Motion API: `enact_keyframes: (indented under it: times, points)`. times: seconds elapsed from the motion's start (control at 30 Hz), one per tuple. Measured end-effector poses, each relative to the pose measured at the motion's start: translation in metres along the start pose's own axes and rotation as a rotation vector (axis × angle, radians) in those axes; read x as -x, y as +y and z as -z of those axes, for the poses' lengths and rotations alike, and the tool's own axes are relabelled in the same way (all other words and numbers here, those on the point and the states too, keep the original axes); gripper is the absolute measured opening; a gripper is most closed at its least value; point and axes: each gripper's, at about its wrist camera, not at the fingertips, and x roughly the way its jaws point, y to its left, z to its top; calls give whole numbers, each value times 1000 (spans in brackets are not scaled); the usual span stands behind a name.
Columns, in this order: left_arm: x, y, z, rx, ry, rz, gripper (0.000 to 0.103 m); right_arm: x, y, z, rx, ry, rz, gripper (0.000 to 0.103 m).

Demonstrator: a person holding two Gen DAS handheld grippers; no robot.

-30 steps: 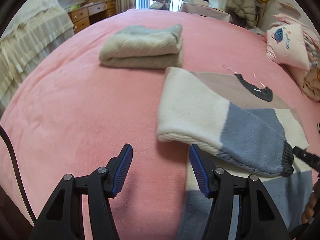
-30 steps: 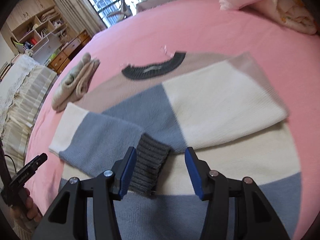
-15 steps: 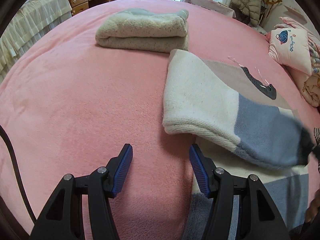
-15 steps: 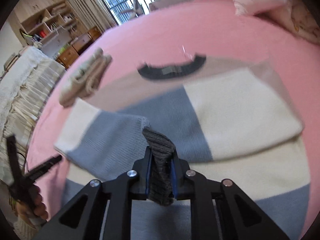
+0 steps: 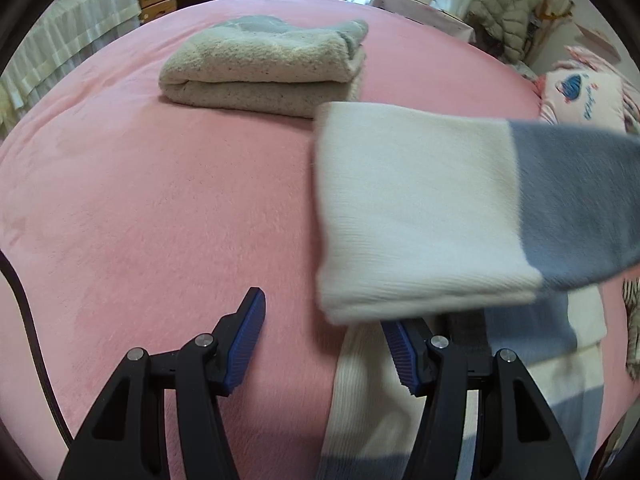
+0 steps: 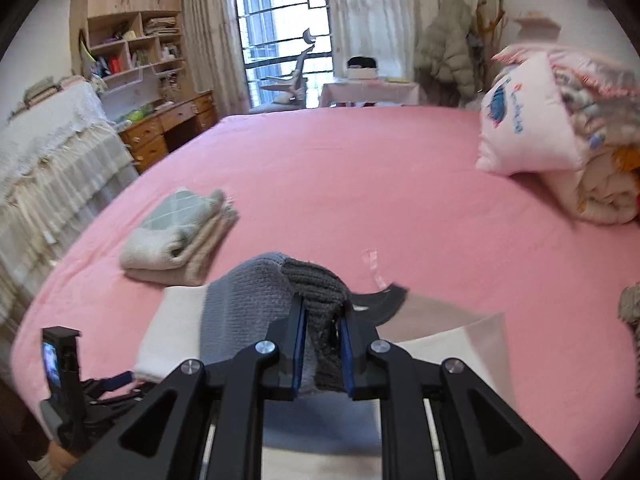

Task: Fold small clothes
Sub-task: 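Lift the cuff with the right tool and lay it flat on the sweater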

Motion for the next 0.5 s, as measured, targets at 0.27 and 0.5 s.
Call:
enact_keyframes:
  times: [0.27, 0.5]
  points:
    - [-18, -14, -15, 43, 31, 41, 57, -15, -50, 5, -73, 29, 138, 14]
    - [-18, -32, -29, 136, 49, 136, 57, -19, -59, 9, -123, 69, 45, 14]
